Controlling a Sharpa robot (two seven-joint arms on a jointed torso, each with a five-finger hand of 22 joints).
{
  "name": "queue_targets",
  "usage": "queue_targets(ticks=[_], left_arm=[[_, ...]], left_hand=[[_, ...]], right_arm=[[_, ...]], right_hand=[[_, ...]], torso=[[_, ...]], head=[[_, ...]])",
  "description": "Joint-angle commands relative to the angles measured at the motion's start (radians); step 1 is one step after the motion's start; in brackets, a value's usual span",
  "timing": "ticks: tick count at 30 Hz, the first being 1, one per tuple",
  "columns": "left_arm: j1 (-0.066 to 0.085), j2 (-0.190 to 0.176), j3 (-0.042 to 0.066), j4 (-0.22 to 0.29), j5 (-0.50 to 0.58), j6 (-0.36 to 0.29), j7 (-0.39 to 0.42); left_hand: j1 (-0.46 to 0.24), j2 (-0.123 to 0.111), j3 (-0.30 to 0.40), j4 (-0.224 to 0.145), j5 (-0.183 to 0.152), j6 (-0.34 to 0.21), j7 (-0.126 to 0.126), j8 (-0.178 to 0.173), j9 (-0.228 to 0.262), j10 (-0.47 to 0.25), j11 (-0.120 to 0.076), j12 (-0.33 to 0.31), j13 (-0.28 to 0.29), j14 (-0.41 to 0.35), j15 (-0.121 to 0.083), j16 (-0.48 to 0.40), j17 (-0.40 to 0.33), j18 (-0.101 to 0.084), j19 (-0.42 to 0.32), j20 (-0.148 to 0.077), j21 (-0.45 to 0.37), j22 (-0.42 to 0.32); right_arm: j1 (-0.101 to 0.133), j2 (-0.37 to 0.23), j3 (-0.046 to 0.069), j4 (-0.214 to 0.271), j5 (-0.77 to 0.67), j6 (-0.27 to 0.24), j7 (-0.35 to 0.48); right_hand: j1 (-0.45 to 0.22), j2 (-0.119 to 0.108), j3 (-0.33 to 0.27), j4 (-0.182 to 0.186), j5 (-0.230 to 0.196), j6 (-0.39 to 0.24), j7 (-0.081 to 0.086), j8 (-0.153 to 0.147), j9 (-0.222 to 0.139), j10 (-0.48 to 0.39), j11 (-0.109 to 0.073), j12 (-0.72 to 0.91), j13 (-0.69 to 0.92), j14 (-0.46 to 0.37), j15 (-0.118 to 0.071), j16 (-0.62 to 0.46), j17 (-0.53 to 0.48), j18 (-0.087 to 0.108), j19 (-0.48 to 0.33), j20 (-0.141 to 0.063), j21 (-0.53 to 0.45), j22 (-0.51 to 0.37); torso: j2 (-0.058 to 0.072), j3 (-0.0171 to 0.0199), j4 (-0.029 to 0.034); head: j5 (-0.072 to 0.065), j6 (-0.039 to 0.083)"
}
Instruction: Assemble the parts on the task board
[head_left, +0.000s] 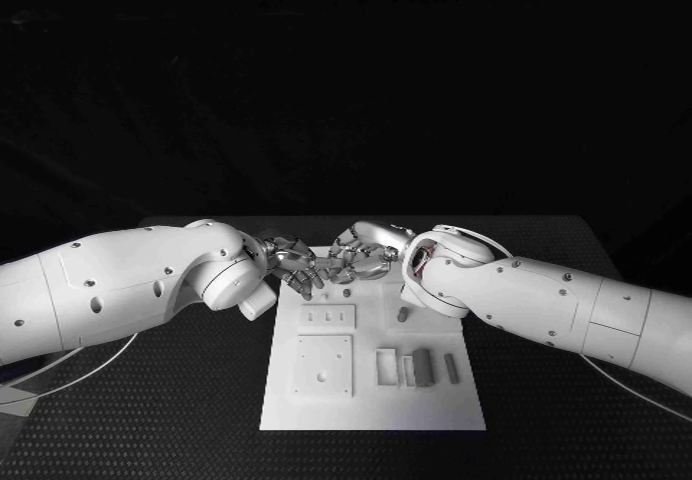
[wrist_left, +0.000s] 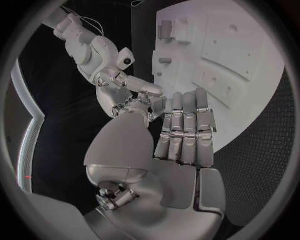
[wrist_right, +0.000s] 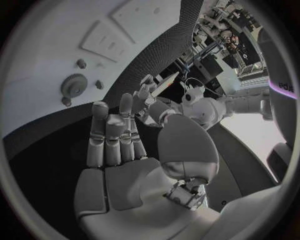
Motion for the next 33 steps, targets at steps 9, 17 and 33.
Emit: queue_targets(ticks=[9, 17, 33], left_arm=[[0.001, 0.006, 0.001, 0.002, 0.011, 0.020, 0.005], [0.001, 0.005, 0.001, 0.002, 0.012, 0.020, 0.006], [0.001, -0.004, 0.001, 0.001, 0.016, 0.020, 0.005]], left_hand=[[0.101, 0.051, -0.036, -0.002, -0.001, 0.015, 0.000, -0.009, 0.006, 0.003, 0.001, 0.002, 0.014, -0.008, 0.000, 0.019, -0.008, 0.005, -0.006, -0.006, 0.008, 0.020], [0.146, 0.066, -0.033, -0.002, -0.001, 0.025, -0.003, -0.010, 0.009, 0.009, -0.001, 0.002, 0.020, -0.008, -0.001, 0.027, -0.012, 0.004, -0.005, -0.006, 0.007, 0.028], [0.203, 0.078, 0.015, -0.004, -0.001, 0.030, -0.004, -0.014, 0.015, 0.014, -0.002, -0.001, 0.026, -0.010, -0.001, 0.037, -0.016, 0.003, -0.006, -0.006, 0.004, 0.038]], right_arm=[[-0.001, 0.008, 0.000, 0.000, -0.009, 0.026, 0.003], [-0.001, 0.010, 0.000, 0.000, -0.009, 0.032, 0.001], [-0.004, 0.010, 0.000, -0.007, -0.009, 0.046, -0.002]], right_hand=[[-0.010, 0.003, 0.008, 0.000, 0.004, 0.026, 0.030, -0.007, 0.001, 0.000, 0.001, -0.005, -0.001, 0.000, -0.004, 0.001, -0.001, 0.014, 0.003, -0.004, -0.003, 0.012], [-0.011, 0.003, 0.008, 0.000, 0.004, 0.027, 0.030, -0.007, 0.001, 0.000, 0.001, -0.005, -0.001, 0.000, -0.004, 0.001, -0.001, 0.014, 0.003, -0.004, -0.003, 0.011], [-0.012, 0.004, 0.008, 0.000, 0.004, 0.027, 0.030, -0.008, 0.002, 0.001, 0.001, -0.006, -0.001, 0.000, -0.004, 0.000, -0.002, 0.014, 0.003, -0.004, -0.004, 0.011]], torso=[[0.000, -0.0005, 0.0008], [0.000, -0.0005, 0.0009], [0.000, -0.0002, 0.0009]], head=[[-0.002, -0.002], [-0.003, -0.003], [-0.006, -0.004]])
